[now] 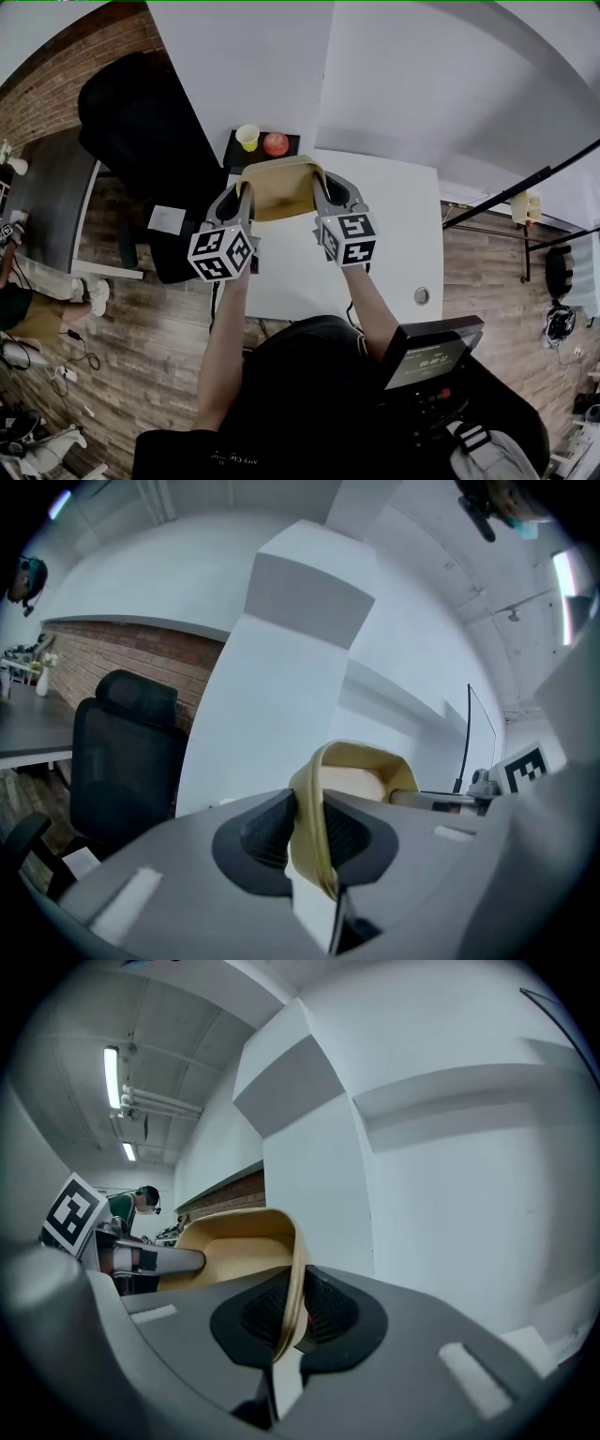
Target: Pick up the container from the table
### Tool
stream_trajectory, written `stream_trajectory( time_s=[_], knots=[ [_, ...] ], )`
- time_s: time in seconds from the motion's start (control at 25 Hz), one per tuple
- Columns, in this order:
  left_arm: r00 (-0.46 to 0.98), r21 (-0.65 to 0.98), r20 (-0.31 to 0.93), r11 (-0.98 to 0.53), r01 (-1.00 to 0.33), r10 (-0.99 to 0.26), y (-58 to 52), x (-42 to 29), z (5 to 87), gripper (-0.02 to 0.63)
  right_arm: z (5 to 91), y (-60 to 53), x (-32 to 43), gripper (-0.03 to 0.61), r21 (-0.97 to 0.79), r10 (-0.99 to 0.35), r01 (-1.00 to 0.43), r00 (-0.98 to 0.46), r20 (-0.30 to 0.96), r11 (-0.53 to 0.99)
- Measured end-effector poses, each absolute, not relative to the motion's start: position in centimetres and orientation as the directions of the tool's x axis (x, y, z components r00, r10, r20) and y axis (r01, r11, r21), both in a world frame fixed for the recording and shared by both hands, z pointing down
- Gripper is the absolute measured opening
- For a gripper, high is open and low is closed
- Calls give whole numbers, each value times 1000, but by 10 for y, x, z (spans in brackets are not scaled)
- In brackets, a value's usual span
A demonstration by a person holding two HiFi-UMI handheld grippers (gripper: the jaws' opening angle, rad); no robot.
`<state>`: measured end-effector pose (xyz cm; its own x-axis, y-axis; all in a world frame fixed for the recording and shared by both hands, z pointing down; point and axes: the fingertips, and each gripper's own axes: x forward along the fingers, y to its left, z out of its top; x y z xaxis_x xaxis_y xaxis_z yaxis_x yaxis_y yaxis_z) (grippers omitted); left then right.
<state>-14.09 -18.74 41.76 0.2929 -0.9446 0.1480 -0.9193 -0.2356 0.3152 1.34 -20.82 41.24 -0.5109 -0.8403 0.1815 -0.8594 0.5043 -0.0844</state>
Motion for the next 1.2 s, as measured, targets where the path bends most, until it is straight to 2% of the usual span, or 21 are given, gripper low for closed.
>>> stream_trajectory(
  time_s=[1.2],
  knots=[
    [304,184,-119,-322,-929,-945,-171,-120,304,54,303,-185,36,28,-9,-874,-875,-484,-49,484]
  ],
)
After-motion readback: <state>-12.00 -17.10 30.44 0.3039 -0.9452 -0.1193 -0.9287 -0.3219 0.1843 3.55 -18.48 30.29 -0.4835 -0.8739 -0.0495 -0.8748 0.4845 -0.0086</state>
